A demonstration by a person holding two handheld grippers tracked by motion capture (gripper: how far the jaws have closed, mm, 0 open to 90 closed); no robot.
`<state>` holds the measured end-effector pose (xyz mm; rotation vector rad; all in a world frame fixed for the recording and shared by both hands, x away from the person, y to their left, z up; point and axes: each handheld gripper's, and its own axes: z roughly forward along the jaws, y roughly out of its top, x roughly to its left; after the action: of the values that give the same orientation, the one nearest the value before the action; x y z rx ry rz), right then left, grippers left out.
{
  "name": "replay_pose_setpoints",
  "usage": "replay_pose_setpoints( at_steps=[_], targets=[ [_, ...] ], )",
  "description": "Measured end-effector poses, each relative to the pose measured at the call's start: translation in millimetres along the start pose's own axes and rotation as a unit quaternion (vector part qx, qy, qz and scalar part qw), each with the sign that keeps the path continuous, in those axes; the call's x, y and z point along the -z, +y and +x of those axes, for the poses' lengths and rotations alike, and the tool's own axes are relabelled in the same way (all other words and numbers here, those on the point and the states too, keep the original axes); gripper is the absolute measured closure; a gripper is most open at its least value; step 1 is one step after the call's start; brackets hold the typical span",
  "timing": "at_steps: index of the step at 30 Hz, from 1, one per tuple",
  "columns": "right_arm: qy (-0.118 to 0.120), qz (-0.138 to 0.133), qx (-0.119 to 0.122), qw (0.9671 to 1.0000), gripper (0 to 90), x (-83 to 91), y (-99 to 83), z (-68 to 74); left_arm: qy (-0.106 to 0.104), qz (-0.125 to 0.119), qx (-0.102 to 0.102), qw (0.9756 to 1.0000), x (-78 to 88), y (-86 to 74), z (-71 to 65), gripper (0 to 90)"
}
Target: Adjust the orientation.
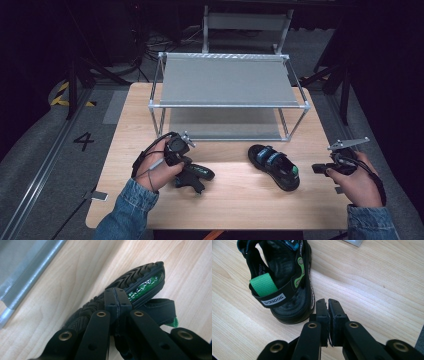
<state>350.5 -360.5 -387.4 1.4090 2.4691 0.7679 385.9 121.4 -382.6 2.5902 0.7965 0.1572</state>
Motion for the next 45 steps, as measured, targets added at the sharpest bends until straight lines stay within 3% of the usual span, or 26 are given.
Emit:
replay_pose_setpoints(
  at_steps=[7, 10, 16, 19, 21, 25, 28, 30, 35, 38, 40, 45],
  targets=[
    [-0.005, -0.004, -0.007, 1.0, 86.6, 5.3, -5.9, 1.0, 0.031, -0.011, -0.011, 0.9994, -4.4, 12.9, 3.4, 89.9],
    [-0.008, -0.006, -0.011, 0.9999, 86.0, 9.1, -10.0, 1.8, 0.042, -0.023, -0.001, 0.9989, -9.3, 19.4, 8.5, 89.8],
    [0.002, -0.015, -0.018, 0.9997, 83.0, 16.3, -21.0, 4.0, 0.048, -0.022, 0.023, 0.9983, -16.7, 29.6, 18.2, 87.1],
    [0.001, -0.019, -0.021, 0.9996, 82.2, 22.3, -25.3, 7.3, 0.075, -0.029, 0.03, 0.9963, -26.0, 35.2, 24.7, 80.4],
    [-0.002, -0.02, -0.02, 0.9996, 81.4, 28.0, -29.2, 9.7, 0.088, -0.037, 0.04, 0.9946, -29.3, 37.5, 27.3, 70.7],
    [-0.008, -0.024, -0.026, 0.9993, 80.7, 34.3, -34.9, 10.1, 0.099, -0.076, 0.053, 0.9907, -30.9, 41.5, 29.8, 58.8],
    [-0.01, -0.026, -0.028, 0.9992, 80.3, 34.8, -36.5, 10.6, 0.105, -0.089, 0.064, 0.9883, -29.1, 42.2, 30.8, 50.0],
    [-0.008, -0.026, -0.024, 0.9993, 80.3, 35.2, -35.9, 11.1, 0.106, -0.104, 0.07, 0.9864, -23.9, 41.8, 31.4, 45.0],
    [-0.005, -0.026, -0.021, 0.9994, 79.8, 33.4, -32.8, 12.5, 0.102, -0.099, 0.076, 0.987, -19.3, 38.6, 31.4, 42.2],
    [-0.002, -0.024, -0.016, 0.9996, 79.3, 30.6, -30.0, 13.5, 0.087, -0.093, 0.079, 0.9887, -16.6, 35.1, 31.9, 42.1],
    [0.001, -0.023, -0.015, 0.9996, 79.2, 29.4, -28.7, 13.5, 0.073, -0.104, 0.08, 0.9887, -12.6, 35.8, 27.7, 42.0],
    [0.0, -0.021, -0.015, 0.9997, 78.5, 27.6, -27.4, 13.5, 0.038, -0.118, 0.061, 0.9904, -7.3, 44.0, 13.3, 41.0]
  ],
)
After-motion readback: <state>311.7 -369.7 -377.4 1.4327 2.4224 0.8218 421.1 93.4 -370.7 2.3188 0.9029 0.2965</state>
